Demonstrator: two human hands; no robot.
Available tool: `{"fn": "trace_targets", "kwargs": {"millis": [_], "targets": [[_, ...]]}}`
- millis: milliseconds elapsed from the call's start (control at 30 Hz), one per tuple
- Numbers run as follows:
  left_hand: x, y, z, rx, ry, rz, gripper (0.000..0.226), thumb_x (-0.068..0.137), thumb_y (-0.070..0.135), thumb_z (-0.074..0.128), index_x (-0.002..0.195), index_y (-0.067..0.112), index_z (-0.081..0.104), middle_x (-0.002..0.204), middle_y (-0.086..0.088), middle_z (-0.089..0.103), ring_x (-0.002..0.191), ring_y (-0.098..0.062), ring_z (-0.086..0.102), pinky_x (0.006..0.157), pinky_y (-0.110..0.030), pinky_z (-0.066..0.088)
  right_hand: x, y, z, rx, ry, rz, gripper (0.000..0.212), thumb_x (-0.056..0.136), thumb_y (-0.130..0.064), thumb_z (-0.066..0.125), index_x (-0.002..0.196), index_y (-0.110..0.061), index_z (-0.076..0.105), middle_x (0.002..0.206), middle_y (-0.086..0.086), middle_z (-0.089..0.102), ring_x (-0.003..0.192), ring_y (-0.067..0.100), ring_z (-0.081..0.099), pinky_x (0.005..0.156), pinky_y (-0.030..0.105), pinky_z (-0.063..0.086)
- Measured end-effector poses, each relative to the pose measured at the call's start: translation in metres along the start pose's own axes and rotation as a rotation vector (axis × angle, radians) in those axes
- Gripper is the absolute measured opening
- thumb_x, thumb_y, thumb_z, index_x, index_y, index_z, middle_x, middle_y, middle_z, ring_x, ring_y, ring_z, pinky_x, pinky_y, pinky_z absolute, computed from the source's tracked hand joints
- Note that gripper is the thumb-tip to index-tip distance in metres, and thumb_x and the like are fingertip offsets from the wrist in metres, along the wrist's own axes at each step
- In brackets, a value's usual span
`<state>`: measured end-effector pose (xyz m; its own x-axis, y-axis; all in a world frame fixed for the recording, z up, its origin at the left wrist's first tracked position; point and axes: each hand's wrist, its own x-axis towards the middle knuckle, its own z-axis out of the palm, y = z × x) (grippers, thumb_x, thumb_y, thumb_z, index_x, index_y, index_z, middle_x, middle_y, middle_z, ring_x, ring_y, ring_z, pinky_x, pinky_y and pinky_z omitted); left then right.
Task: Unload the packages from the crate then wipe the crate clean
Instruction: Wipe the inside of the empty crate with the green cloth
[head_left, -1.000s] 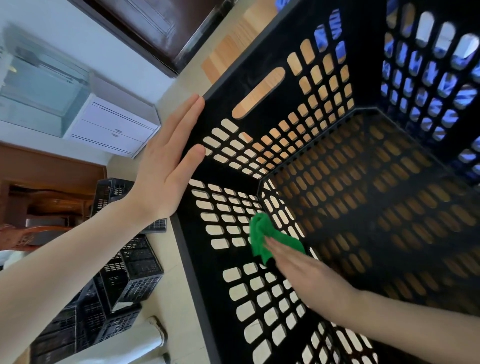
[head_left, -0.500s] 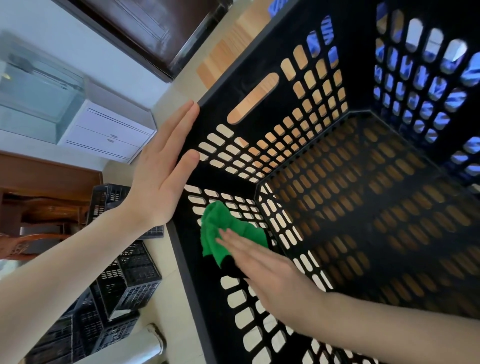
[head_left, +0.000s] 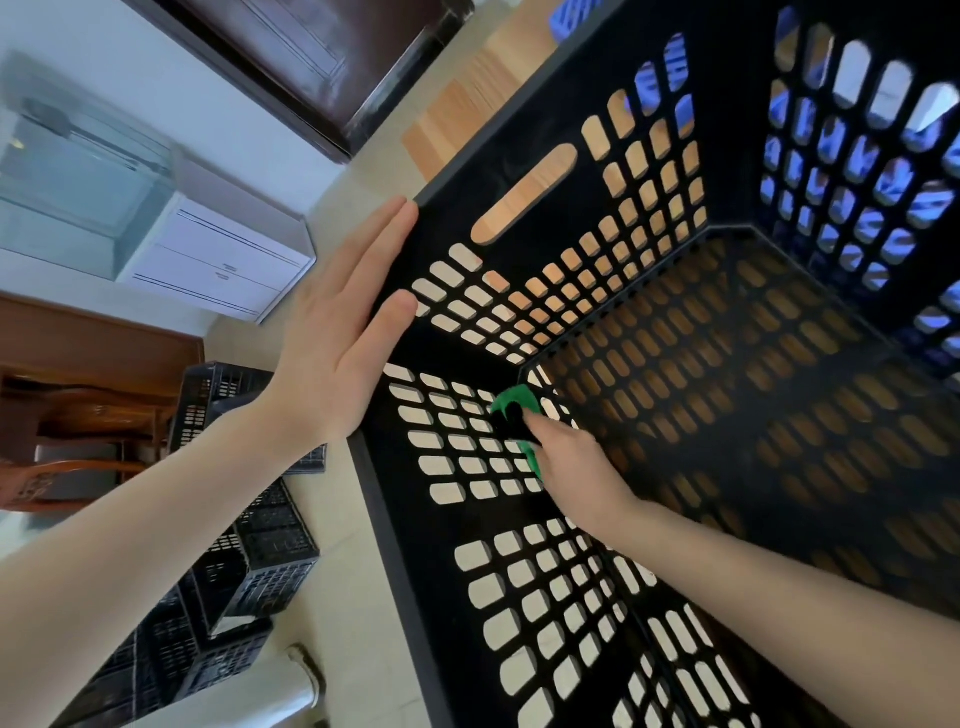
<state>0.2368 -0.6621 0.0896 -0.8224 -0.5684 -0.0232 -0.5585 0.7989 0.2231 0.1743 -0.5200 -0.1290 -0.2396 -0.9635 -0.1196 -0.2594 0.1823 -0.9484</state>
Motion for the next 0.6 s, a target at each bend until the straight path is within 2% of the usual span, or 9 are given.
{"fn": "trace_targets", "kwargs": {"millis": [100,133,200,267,367,433,533,600], "targets": [[0.0,-0.001,0.0,0.002,0.0,-0.003,0.055,0.1,0.039,0.03,0.154,0.029,0.022,0.16,0.015,0.02,0.145,0.002,0.017,0.116,-0.026,0.016,0.0,-0.028,-0.009,0.095,0.032,-0.02,0.042,0.097,0.0,0.045,0.137,-0.014,0.049,0.118,0.009,0.062,0.097,0.01,0.057,0.089,0.02,0.046],[0.0,-0.002,0.0,0.005,0.0,-0.003,0.055,0.1,0.039,0.03,0.154,0.03,0.022,0.159,0.016,0.02,0.144,0.002,0.017,0.115,-0.026,0.016,-0.004,-0.039,-0.013,0.133,0.041,-0.05,0.042,0.097,0.0,0.046,0.137,-0.014,0.049,0.119,0.007,0.062,0.099,0.008,0.057,0.091,0.019,0.045],[0.0,-0.003,0.0,0.004,0.003,0.001,0.054,0.101,0.039,0.03,0.154,0.031,0.022,0.159,0.017,0.02,0.144,0.003,0.016,0.115,-0.025,0.015,-0.019,-0.063,-0.021,0.206,0.044,-0.141,0.048,0.096,0.002,0.047,0.141,-0.015,0.045,0.132,0.004,0.057,0.119,0.009,0.053,0.106,0.025,0.04],[0.001,-0.004,0.0,0.003,0.01,0.015,0.054,0.101,0.04,0.029,0.154,0.029,0.022,0.159,0.016,0.02,0.145,0.002,0.016,0.116,-0.024,0.014,-0.042,-0.088,-0.027,0.253,0.036,-0.291,0.06,0.093,0.009,0.044,0.146,-0.015,0.033,0.145,0.003,0.045,0.136,0.009,0.038,0.114,0.028,0.03],[0.001,-0.006,0.0,0.01,0.025,0.038,0.054,0.102,0.042,0.029,0.154,0.029,0.024,0.157,0.018,0.021,0.144,0.003,0.017,0.116,-0.021,0.014,-0.077,-0.099,-0.033,0.171,0.009,-0.56,0.067,0.084,0.018,0.04,0.146,-0.005,0.028,0.152,0.009,0.033,0.143,0.018,0.027,0.117,0.036,0.026],[0.0,-0.007,0.0,-0.005,0.024,0.042,0.053,0.102,0.042,0.029,0.153,0.031,0.024,0.155,0.023,0.02,0.142,0.007,0.017,0.114,-0.018,0.014,-0.096,-0.082,-0.036,0.057,-0.043,-0.634,0.069,0.082,0.023,0.041,0.146,-0.001,0.028,0.154,0.012,0.028,0.145,0.024,0.024,0.116,0.04,0.027],[-0.002,-0.006,0.001,-0.021,0.022,0.027,0.053,0.101,0.044,0.028,0.153,0.034,0.023,0.155,0.024,0.021,0.14,0.007,0.018,0.113,-0.022,0.017,-0.119,-0.031,-0.033,-0.128,-0.134,-0.566,0.069,0.082,0.018,0.04,0.146,-0.002,0.024,0.154,0.013,0.026,0.145,0.022,0.024,0.117,0.033,0.025],[-0.002,-0.006,0.001,-0.036,0.029,0.024,0.053,0.101,0.044,0.028,0.153,0.034,0.023,0.157,0.021,0.021,0.14,0.006,0.019,0.112,-0.023,0.018,-0.127,0.003,-0.029,-0.215,-0.191,-0.422,0.081,0.078,0.02,0.051,0.148,-0.008,0.021,0.155,0.006,0.024,0.144,0.016,0.025,0.116,0.026,0.023]]}}
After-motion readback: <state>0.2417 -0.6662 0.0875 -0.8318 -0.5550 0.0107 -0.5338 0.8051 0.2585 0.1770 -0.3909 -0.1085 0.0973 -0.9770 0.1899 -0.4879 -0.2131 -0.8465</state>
